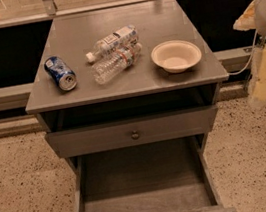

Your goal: Close middle drawer

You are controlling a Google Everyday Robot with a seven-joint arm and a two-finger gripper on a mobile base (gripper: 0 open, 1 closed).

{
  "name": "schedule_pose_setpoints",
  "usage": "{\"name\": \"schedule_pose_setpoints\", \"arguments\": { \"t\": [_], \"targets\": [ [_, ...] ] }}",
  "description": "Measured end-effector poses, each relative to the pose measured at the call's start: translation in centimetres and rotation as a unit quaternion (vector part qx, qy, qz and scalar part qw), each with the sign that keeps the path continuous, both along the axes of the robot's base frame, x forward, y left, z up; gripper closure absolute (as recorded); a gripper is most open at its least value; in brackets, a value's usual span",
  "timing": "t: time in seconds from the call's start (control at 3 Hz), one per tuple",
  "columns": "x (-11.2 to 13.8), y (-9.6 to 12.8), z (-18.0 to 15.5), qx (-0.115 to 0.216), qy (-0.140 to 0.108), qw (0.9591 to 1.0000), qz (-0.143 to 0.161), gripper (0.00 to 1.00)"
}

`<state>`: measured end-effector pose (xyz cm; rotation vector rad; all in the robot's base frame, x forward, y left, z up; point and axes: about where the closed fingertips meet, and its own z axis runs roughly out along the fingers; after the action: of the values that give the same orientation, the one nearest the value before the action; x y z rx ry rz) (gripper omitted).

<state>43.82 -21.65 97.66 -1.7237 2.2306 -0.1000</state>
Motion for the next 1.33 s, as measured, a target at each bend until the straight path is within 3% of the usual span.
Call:
{"name": "schedule_pose_setpoints", "arguments": {
  "t": [0.33, 0.67, 1.0, 1.33],
  "targets": [
    [0.0, 0.0, 0.0, 0.000, 0.000, 1.0000, 0.000, 0.00],
    [0.2, 0.5, -2.2, 0.011, 0.000, 0.9998, 0.015, 0.00],
    [-1.1, 2.6, -8.5, 0.066, 0.003, 0.9966, 0.050, 0.00],
    [-2.2, 3.5, -14.5, 0.146, -0.011, 0.9873, 0.061, 0.00]
  ]
}}
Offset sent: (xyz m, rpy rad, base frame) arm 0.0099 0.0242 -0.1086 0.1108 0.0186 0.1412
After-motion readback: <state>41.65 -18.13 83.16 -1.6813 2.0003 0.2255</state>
